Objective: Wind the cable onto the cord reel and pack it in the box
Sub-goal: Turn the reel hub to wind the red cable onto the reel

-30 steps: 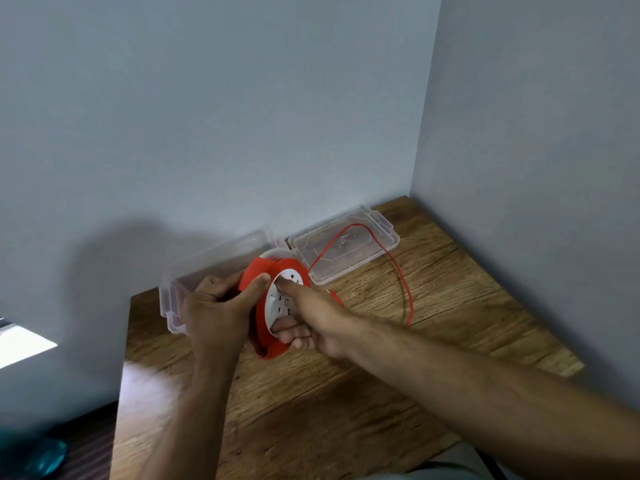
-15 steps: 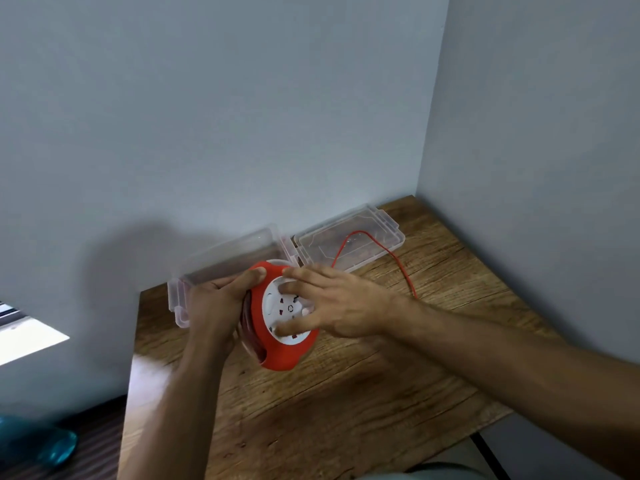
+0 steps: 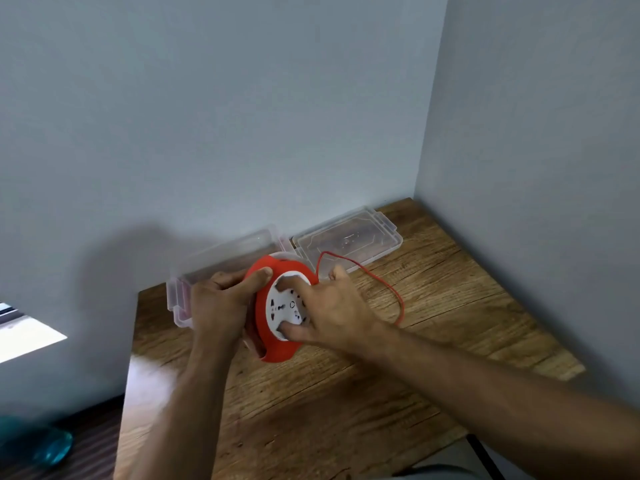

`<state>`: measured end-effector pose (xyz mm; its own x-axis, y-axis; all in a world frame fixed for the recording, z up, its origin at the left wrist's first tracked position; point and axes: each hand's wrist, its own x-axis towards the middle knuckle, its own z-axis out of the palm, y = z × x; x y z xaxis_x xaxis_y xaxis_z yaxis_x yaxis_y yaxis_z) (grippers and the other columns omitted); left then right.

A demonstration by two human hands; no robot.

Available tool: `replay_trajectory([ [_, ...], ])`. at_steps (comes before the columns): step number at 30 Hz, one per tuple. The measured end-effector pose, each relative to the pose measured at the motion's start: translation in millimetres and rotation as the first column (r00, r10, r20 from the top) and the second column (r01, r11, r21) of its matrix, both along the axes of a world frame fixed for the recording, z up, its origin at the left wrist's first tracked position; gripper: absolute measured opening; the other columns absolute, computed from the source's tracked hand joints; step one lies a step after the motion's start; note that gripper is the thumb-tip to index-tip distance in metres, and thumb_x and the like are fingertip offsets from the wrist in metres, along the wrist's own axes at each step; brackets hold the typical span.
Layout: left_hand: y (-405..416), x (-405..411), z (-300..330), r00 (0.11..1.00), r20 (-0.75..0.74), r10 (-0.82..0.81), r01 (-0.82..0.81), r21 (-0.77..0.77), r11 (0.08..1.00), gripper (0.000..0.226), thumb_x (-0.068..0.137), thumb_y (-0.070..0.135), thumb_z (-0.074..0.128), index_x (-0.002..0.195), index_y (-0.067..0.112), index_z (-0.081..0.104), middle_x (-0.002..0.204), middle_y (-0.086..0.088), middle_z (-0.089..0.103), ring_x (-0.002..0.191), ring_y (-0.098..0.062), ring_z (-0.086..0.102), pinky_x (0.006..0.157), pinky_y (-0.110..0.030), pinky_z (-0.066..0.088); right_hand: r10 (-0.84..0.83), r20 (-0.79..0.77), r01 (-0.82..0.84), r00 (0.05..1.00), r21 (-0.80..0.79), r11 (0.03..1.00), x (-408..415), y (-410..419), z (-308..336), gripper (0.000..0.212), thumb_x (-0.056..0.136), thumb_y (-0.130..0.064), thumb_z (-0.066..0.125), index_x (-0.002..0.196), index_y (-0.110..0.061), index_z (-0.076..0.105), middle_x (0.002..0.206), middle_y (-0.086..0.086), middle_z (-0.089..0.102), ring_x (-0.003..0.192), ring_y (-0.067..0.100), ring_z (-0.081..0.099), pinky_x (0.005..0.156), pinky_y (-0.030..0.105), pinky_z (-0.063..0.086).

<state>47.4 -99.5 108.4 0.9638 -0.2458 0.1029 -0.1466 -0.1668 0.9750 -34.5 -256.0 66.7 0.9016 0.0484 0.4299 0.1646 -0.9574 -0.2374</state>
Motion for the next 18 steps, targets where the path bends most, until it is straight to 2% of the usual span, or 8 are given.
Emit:
replay_trajectory([
  [2, -1, -1, 1, 0.999, 0.035, 0.029, -0.029, 0.012, 1.000, 0.009, 0.072, 0.033, 0.088, 0.070, 0.038, 0.080, 0.079, 0.001, 0.082, 0.070, -0.016, 0.080, 0.061, -0.036, 0.066, -0.131, -0.063, 0.144, 0.989, 0.317, 0.938, -4, 17, -4, 0.063, 0.076, -0.067, 0.057, 0.124, -0.030, 0.039, 0.090, -0.002, 0.076, 0.085, 0.023, 0.071, 0.089, 0.039, 0.038],
  [4, 0, -1, -1, 0.996, 0.086, 0.013, -0.018, 0.058, 0.998, 0.013, 0.073, 0.035, 0.087, 0.081, 0.039, 0.078, 0.089, -0.004, 0.081, 0.077, -0.020, 0.080, 0.068, -0.042, 0.065, -0.176, -0.185, 0.251, 0.967, 0.560, 0.790, -8, 31, -6, 0.065, 0.072, -0.068, 0.059, 0.123, -0.033, 0.040, 0.101, -0.003, 0.074, 0.090, 0.020, 0.071, 0.087, 0.040, 0.052],
  [6, 2, -2, -4, 0.995, 0.102, -0.012, 0.005, 0.072, 0.997, 0.018, 0.074, 0.038, 0.085, 0.089, 0.038, 0.077, 0.097, -0.005, 0.080, 0.084, -0.022, 0.079, 0.070, -0.042, 0.065, -0.158, -0.340, 0.366, 0.927, 0.732, 0.575, -11, 37, -3, 0.064, 0.072, -0.070, 0.065, 0.120, -0.035, 0.041, 0.105, -0.005, 0.070, 0.085, 0.013, 0.071, 0.067, 0.032, 0.061],
  [8, 3, -7, -8, 0.997, 0.081, -0.013, 0.009, 0.047, 0.999, 0.026, 0.070, 0.049, 0.082, 0.092, 0.038, 0.077, 0.098, -0.002, 0.080, 0.084, -0.019, 0.079, 0.065, -0.033, 0.065, -0.106, -0.455, 0.464, 0.884, 0.830, 0.308, -10, 39, 3, 0.058, 0.075, -0.067, 0.070, 0.114, -0.032, 0.045, 0.096, -0.006, 0.070, 0.073, 0.008, 0.069, 0.048, 0.021, 0.054],
  [10, 2, -10, -11, 0.998, 0.055, 0.003, -0.003, 0.006, 1.000, 0.023, 0.066, 0.053, 0.081, 0.087, 0.042, 0.078, 0.091, 0.006, 0.081, 0.078, -0.013, 0.079, 0.058, -0.022, 0.061, 0.019, -0.515, 0.514, 0.857, 0.857, 0.034, -7, 37, 9, 0.054, 0.080, -0.061, 0.072, 0.110, -0.021, 0.053, 0.077, 0.000, 0.074, 0.054, 0.011, 0.067, 0.039, 0.020, 0.046],
  [11, 0, -9, -13, 0.999, 0.047, 0.007, -0.006, -0.009, 1.000, 0.017, 0.068, 0.049, 0.084, 0.083, 0.043, 0.079, 0.087, 0.008, 0.082, 0.077, -0.011, 0.079, 0.057, -0.020, 0.060, 0.087, -0.528, 0.534, 0.845, 0.844, -0.059, -7, 36, 12, 0.052, 0.082, -0.060, 0.070, 0.107, -0.016, 0.058, 0.070, 0.004, 0.074, 0.046, 0.012, 0.064, 0.037, 0.020, 0.043],
  [14, 0, -8, -12, 1.000, 0.030, 0.005, -0.004, -0.008, 1.000, 0.011, 0.072, 0.039, 0.087, 0.078, 0.044, 0.080, 0.084, 0.011, 0.082, 0.075, -0.009, 0.079, 0.055, -0.019, 0.059, 0.228, -0.565, 0.602, 0.793, 0.784, -0.153, -11, 33, 19, 0.049, 0.091, -0.057, 0.062, 0.105, -0.010, 0.063, 0.073, 0.010, 0.076, 0.043, 0.012, 0.063, 0.036, 0.018, 0.042],
  [18, 1, -5, -13, 1.000, -0.027, -0.002, 0.001, -0.015, 1.000, 0.006, 0.074, 0.035, 0.086, 0.076, 0.037, 0.081, 0.079, 0.012, 0.082, 0.073, -0.011, 0.079, 0.054, -0.019, 0.059, 0.313, -0.579, 0.650, 0.753, 0.728, -0.219, -17, 24, 31, 0.038, 0.099, -0.036, 0.059, 0.116, -0.002, 0.055, 0.073, 0.014, 0.074, 0.044, 0.012, 0.065, 0.033, 0.018, 0.044],
])
